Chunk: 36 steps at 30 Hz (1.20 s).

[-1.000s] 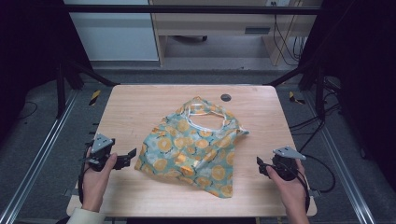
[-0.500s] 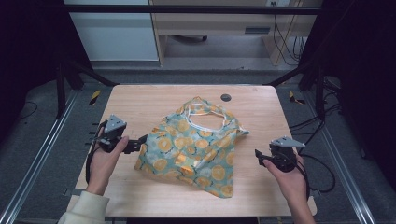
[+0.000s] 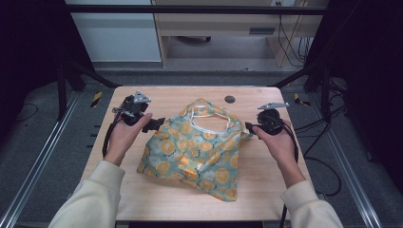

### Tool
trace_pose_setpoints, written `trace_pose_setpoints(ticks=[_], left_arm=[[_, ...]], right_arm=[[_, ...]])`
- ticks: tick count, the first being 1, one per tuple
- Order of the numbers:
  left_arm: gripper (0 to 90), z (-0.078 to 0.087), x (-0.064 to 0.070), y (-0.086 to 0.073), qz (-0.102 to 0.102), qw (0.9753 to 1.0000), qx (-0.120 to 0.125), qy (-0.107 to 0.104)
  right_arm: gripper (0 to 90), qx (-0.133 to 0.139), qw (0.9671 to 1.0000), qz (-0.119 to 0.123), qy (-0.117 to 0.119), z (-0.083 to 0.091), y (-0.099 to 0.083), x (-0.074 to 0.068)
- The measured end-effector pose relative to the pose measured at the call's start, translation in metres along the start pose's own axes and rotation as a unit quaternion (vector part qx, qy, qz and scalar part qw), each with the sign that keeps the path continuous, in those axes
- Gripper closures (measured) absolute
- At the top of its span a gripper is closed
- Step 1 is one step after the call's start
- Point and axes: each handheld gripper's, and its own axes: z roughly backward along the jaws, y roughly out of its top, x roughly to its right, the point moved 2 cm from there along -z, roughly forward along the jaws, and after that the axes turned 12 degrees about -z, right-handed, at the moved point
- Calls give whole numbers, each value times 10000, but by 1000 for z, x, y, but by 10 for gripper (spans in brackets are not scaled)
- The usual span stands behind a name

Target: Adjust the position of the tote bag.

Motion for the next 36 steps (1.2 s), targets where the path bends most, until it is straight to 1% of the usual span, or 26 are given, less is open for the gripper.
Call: trace_pose_setpoints(ticks=[1, 2, 4, 5, 6, 8, 9, 10, 11, 12, 13, 15, 16, 17, 19, 21, 23, 24, 25, 27, 29, 31, 32, 36], left_arm=[[47, -6, -1, 1, 34, 10000, -58, -33], [48, -11, -1, 0, 81, 9999, -108, -53], [48, -20, 0, -1, 110, 9994, -284, -156], [48, -20, 0, -1, 110, 9994, -284, -156], [48, -25, 3, -3, 129, 9992, -332, -192], [47, -25, 8, -5, 91, 9991, -363, -184], [48, -23, 11, -5, 63, 9993, -340, -171], [48, -20, 13, -6, 11, 9994, -322, -149], [47, -20, 13, -6, 11, 9994, -322, -149], [46, -12, 17, -8, -61, 9996, -259, -99], [46, -9, 17, -8, -64, 9997, -226, -77], [46, 0, 16, -9, -65, 9998, -184, -33], [46, 0, 16, -9, -65, 9998, -184, -33], [46, 7, 14, -10, -39, 9999, -148, -61], [44, 14, 12, -11, -37, 9998, -168, -99], [44, 19, 9, -13, -55, 9997, -209, -95], [44, 23, 8, -16, -25, 9998, -203, -87], [44, 23, 8, -16, -25, 9998, -203, -87], [44, 27, 8, -17, 58, 9998, -180, -108], [44, 31, 10, -18, 90, 9997, -156, -135], [43, 34, 12, -19, 106, 9997, -161, -155], [40, 34, 15, -20, 122, 9996, -173, -204], [39, 33, 16, -20, 94, 9995, -182, -223], [38, 27, 19, -23, 122, 9992, -224, -297]], right_arm=[[369, -42, 10000, -55, -12, -5, 3, 1], [348, -135, 9997, -179, 11, -12, 6, 1], [302, -342, 9987, -377, 41, -25, 6, 1], [287, -434, 9981, -437, 53, -30, 4, 1], [269, -489, 9980, -402, 14, -34, 3, 0], [225, -549, 9979, -348, -50, -36, 1, -4], [213, -549, 9979, -352, -8, -35, 0, -8], [202, -526, 9980, -340, -20, -34, 1, -9], [190, -476, 9983, -337, -35, -32, 2, -11], [182, -450, 9983, -375, -24, -29, 3, -12], [171, -445, 9983, -370, -30, -27, 4, -12], [171, -390, 9983, -436, -74, -21, 7, -12], [180, -382, 9984, -420, -66, -17, 9, -11], [186, -389, 9985, -377, -85, -15, 10, -10], [194, -397, 9988, -144, -231, -8, 10, -7], [213, -397, 9987, -158, -262, -2, 4, 0], [232, -478, 9983, -144, -287, 1, -6, 6], [232, -478, 9983, -144, -287, 1, -6, 6], [253, -532, 9981, -120, -284, 3, -17, 12], [266, -604, 9977, -156, -252, 4, -29, 16], [277, -661, 9976, -91, -203, 3, -41, 19], [268, -697, 9974, -27, -176, 0, -49, 22], [258, -717, 9973, -14, -162, -2, -53, 23], [240, -683, 9976, -57, 75, -11, -59, 28]])
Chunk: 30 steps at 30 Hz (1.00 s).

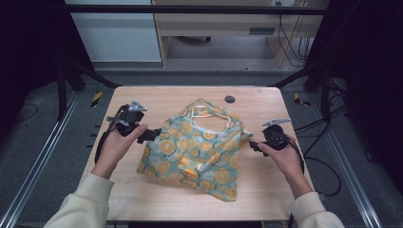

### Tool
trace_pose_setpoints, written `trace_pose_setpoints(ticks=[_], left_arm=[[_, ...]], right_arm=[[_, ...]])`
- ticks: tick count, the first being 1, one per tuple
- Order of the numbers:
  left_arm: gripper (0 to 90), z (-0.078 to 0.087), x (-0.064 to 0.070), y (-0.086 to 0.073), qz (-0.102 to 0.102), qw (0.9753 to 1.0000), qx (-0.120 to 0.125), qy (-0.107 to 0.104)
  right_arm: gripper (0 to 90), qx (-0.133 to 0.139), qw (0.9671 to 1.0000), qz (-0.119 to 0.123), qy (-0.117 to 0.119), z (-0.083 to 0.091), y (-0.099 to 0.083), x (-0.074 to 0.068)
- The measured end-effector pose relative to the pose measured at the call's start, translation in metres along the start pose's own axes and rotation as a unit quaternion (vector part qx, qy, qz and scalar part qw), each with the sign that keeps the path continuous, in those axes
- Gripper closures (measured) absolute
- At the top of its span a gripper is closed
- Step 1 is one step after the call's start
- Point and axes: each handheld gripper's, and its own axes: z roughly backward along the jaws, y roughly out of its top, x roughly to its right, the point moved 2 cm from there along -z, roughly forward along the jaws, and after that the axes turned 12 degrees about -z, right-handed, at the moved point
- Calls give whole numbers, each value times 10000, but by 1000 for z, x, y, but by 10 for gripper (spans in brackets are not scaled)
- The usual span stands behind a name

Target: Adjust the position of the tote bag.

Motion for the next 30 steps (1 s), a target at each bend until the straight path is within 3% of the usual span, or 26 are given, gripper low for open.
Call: trace_pose_setpoints(ticks=[3, 6, 10, 15, 20, 21, 24, 26, 27, 28, 30], left_arm=[[37, -5, 2, -2, 1, 10000, -53, -72], [36, -12, 5, -6, -11, 9998, -115, -148], [38, -18, 6, -7, -6, 9996, -217, -152], [37, -19, 6, 2, 20, 9998, -161, -137], [37, -21, 8, 11, -10, 9998, -138, -156], [38, -22, 8, 12, -29, 9997, -173, -148], [38, -24, 9, 14, 11, 9997, -186, -172], [38, -26, 9, 13, 21, 9996, -217, -171], [38, -26, 9, 13, 21, 9996, -217, -171], [38, -28, 8, 12, 23, 9994, -276, -203], [40, -30, 8, 11, 73, 9992, -294, -257]], right_arm=[[233, 31, 10000, 50, 53, -4, 0, 0], [218, 172, 9993, 329, 40, -13, 2, -1], [202, 290, 9985, 439, 134, -21, 4, -2], [198, 470, 9971, 524, 281, -33, 6, -3], [212, 662, 9942, 764, 374, -39, 7, -5], [302, 678, 9922, 898, 530, -41, 6, -9], [515, 629, 9908, 1057, 562, -40, 4, -12], [681, 613, 9910, 1039, 574, -39, 5, -12], [681, 613, 9910, 1039, 574, -39, 5, -12], [788, 671, 9916, 892, 654, -37, 7, -11], [845, 808, 9900, 833, 806, -35, 9, -10]])
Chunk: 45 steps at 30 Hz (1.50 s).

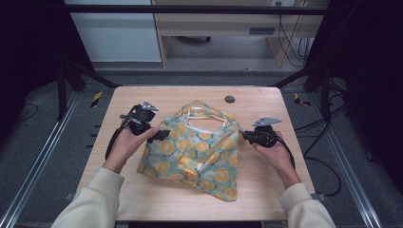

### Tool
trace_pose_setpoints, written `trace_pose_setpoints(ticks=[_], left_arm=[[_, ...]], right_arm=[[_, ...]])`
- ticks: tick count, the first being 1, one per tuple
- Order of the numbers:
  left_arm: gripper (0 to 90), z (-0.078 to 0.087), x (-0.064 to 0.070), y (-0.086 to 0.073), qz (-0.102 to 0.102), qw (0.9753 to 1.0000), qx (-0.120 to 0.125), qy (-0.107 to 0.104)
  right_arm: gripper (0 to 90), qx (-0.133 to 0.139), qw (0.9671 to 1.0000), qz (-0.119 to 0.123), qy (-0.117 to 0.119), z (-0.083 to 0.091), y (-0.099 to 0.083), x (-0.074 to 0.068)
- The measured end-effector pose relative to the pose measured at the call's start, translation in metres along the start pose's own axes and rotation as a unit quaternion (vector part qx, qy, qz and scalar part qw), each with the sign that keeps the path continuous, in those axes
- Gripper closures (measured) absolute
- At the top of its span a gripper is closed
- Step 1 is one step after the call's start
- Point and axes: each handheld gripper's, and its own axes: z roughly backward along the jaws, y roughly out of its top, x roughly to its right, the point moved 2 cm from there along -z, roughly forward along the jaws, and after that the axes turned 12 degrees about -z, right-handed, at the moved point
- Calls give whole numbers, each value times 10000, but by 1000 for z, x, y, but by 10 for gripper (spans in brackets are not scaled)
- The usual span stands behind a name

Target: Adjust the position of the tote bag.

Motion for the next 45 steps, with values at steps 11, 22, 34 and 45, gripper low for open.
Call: trace_pose_setpoints(ticks=[11, 22, 34, 45], left_arm=[[84, -14, 5, -9, -133, 9984, -352, -412], [723, -21, 4, -15, -169, 9980, -246, -562], [893, 4, 4, -22, -95, 9993, 209, -298], [899, 27, -2, -26, -26, 9988, 465, -174]], right_arm=[[900, 14, 9999, 69, 93, 7, 7, -6], [900, 61, 9999, 85, 51, 10, 14, -7], [900, 388, 9992, -2, 121, 29, 19, -5], [900, 784, 9968, -11, 175, 56, 35, -8]])
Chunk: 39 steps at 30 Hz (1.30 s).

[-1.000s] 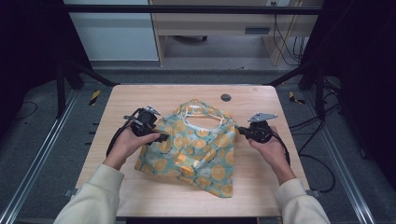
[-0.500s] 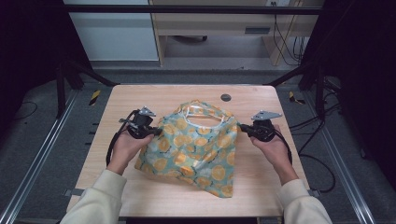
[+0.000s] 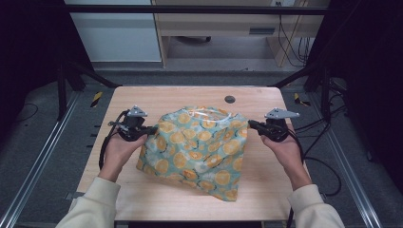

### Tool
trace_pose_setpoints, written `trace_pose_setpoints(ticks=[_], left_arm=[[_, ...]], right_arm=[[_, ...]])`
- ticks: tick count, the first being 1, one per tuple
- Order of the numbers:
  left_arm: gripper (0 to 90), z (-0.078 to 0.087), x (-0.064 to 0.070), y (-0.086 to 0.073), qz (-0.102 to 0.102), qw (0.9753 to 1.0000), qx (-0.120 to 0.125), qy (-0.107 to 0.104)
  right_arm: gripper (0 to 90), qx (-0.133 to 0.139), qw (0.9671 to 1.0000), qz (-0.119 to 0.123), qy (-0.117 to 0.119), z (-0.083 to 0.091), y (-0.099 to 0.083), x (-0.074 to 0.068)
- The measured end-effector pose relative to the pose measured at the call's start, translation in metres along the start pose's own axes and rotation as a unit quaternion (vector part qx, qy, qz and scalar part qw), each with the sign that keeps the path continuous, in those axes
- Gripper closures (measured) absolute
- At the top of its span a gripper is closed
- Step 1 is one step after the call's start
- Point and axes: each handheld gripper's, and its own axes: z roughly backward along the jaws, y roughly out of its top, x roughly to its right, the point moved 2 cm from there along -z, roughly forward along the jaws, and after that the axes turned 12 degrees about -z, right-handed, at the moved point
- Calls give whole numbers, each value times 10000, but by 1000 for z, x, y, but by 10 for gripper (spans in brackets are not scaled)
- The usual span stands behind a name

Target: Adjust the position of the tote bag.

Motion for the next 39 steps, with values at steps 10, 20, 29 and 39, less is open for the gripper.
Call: trace_pose_setpoints(ticks=[10, 20, 29, 39], left_arm=[[900, 24, 0, -2, -32, 9997, 166, 148], [900, 41, 6, -5, -170, 9989, 324, 282], [900, 49, 14, -13, -121, 9966, 738, 343], [900, 58, 19, -20, -127, 9964, 756, 352]], right_arm=[[900, 372, 9993, 36, 100, 23, 19, -8], [900, 644, 9975, 92, 274, 44, 27, -21], [900, 865, 9955, 155, 364, 59, 35, -29], [900, 1054, 9926, 248, 554, 77, 29, -42]])
